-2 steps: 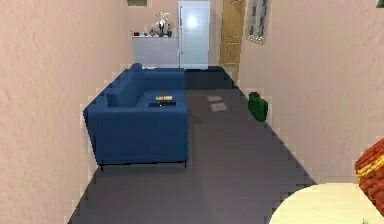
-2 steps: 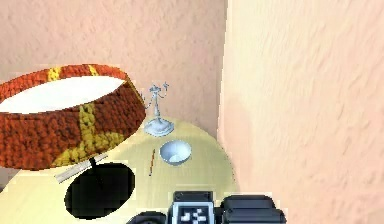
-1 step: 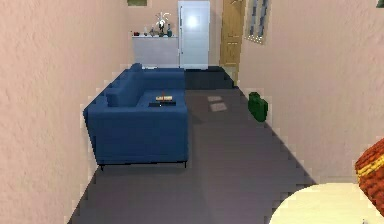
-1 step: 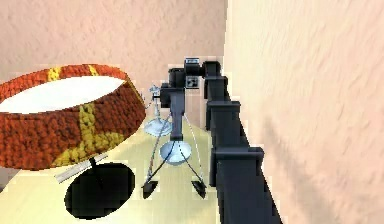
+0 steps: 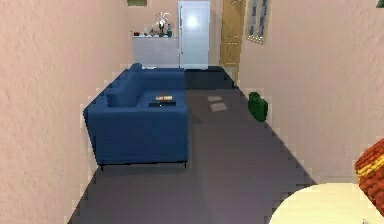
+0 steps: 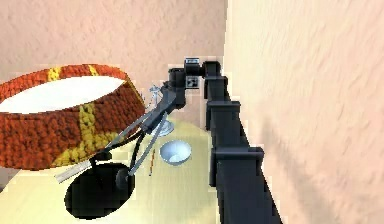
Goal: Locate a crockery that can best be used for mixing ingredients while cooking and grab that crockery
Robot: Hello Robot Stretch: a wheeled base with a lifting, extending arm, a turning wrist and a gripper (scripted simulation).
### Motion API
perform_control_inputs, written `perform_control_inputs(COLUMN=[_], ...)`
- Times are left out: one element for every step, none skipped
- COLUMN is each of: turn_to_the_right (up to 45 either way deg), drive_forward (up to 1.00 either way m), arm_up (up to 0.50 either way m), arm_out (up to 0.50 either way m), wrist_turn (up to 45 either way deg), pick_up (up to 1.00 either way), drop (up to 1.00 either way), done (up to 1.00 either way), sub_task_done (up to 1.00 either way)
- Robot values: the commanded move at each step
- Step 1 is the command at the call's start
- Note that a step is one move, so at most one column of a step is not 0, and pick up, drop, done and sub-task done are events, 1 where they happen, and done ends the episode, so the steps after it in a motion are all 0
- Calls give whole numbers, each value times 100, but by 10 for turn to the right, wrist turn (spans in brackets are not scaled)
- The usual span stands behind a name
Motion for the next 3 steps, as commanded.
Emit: perform_control_inputs(turn_to_the_right=[0, 0, 0], drive_forward=[0, 0, 0], arm_up=[0, 0, 0], arm_out=[0, 0, 0], wrist_turn=[450, 450, 300], pick_up=[0, 0, 0], drop=[0, 0, 0], done=[0, 0, 0], sub_task_done=[0, 0, 0])
